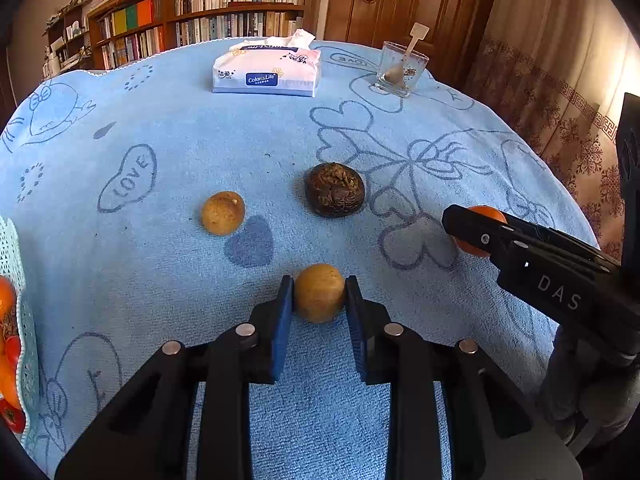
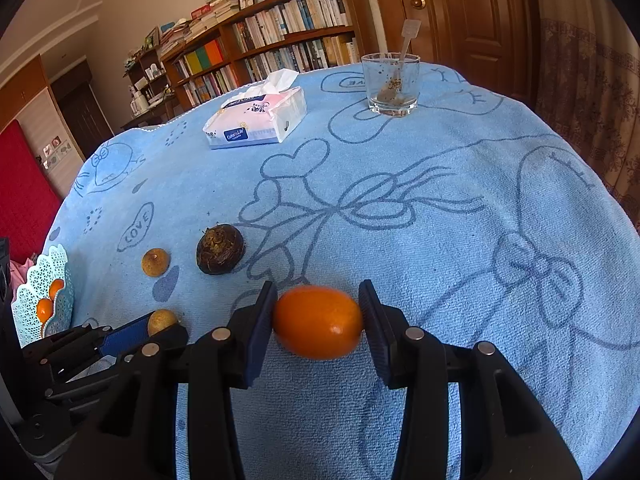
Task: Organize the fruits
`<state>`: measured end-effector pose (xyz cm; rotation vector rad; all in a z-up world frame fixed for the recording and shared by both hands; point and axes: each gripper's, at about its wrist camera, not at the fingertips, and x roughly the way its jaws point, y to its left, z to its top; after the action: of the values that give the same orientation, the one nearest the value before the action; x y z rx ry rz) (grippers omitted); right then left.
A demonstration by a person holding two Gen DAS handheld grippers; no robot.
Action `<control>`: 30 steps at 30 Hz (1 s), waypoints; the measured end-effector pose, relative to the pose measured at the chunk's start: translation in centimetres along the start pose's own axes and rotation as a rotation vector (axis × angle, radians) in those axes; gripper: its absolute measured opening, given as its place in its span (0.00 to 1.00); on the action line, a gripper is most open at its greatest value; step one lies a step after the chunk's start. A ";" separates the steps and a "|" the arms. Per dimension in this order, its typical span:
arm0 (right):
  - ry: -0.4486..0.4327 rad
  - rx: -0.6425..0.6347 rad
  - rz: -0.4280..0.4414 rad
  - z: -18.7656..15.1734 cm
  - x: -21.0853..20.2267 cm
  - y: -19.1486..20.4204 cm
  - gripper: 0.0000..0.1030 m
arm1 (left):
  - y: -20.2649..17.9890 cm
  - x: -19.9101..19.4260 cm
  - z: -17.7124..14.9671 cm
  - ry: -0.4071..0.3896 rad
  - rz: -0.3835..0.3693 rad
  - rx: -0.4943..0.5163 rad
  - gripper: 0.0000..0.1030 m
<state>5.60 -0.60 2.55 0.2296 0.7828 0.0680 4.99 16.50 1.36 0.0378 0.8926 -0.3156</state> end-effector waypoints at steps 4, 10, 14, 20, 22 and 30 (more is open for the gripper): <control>-0.021 -0.018 -0.004 -0.1 -0.3 0.3 0.41 | 0.2 -0.9 -0.2 -0.016 0.002 -0.008 0.26; -0.019 -0.019 -0.002 0.0 -0.3 0.2 0.42 | 0.9 -3.3 -0.7 -0.064 0.028 -0.015 0.26; 0.009 -0.030 -0.011 -0.1 0.3 0.3 0.45 | 1.7 -5.1 -1.1 -0.091 0.036 -0.031 0.26; 0.062 -0.069 -0.030 -0.3 1.4 0.9 0.46 | 3.0 -7.1 -1.7 -0.124 0.053 -0.061 0.26; 0.059 -0.075 -0.034 -0.4 1.3 0.9 0.42 | 3.6 -7.7 -1.9 -0.136 0.061 -0.074 0.26; 0.020 -0.104 -0.029 -0.7 0.5 1.3 0.41 | 7.2 -10.5 -2.7 -0.188 0.115 -0.140 0.26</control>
<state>5.50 0.90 2.06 0.1189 0.8003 0.0837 -1.16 26.54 7.05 -0.0691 0.7205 -0.1455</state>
